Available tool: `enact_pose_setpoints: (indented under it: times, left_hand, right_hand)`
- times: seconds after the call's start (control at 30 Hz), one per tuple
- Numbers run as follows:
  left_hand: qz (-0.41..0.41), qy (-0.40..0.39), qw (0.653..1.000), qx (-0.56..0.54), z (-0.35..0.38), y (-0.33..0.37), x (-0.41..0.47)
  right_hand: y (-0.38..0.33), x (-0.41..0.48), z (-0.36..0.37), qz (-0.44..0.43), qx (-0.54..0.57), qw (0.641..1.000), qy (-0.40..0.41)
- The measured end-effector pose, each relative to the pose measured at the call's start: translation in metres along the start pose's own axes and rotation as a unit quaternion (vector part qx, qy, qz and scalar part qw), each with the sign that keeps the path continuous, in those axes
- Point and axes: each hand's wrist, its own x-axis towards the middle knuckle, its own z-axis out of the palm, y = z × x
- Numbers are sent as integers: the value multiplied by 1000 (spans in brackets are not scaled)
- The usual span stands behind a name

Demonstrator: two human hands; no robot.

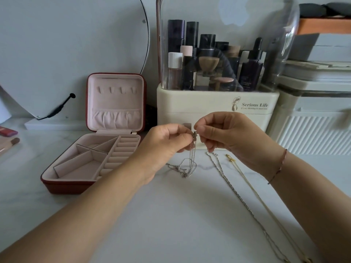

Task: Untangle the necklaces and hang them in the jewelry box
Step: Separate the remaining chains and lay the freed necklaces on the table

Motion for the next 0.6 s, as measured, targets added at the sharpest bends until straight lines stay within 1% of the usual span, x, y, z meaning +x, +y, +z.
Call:
enact_pose_setpoints:
  times: [0.1, 0.27, 0.4, 0.6]
  left_hand:
    - [21, 0, 999, 33, 0, -1, -1]
    - [27, 3, 999, 30, -1, -1, 1]
    - [15, 0, 1000, 25, -1, -2, 0]
    - [-4, -12, 1000, 1, 0, -2, 2]
  right_hand:
    - [2, 0, 0, 6, -7, 1000, -11]
    - [4, 0, -5, 30, 8, 999, -29]
    - [4, -1, -3, 25, -11, 999, -41]
    - [2, -1, -3, 27, -2, 998, -51]
